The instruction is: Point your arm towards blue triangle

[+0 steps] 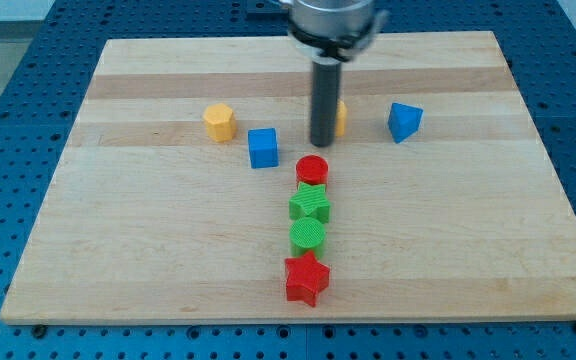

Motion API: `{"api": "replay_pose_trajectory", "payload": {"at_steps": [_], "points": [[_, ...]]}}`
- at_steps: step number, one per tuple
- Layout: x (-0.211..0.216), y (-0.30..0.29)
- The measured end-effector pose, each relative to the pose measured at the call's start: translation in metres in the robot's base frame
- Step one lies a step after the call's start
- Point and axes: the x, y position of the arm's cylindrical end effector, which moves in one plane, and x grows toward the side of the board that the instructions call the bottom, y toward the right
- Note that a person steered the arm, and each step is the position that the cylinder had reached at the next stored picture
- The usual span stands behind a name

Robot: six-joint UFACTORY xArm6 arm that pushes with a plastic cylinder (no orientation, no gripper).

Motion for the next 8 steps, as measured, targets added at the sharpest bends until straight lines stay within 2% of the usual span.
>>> {"api": "replay_pose_trajectory", "payload": {"at_steps": [2,3,4,5,6,7,8], "points": [[-0.061,-0.09],[-0.064,-0.106],[-0.089,-0.088],[-0.125,-0.022],[-0.141,0.026],[-0.14,0.026],[-0.106,0.04]]}}
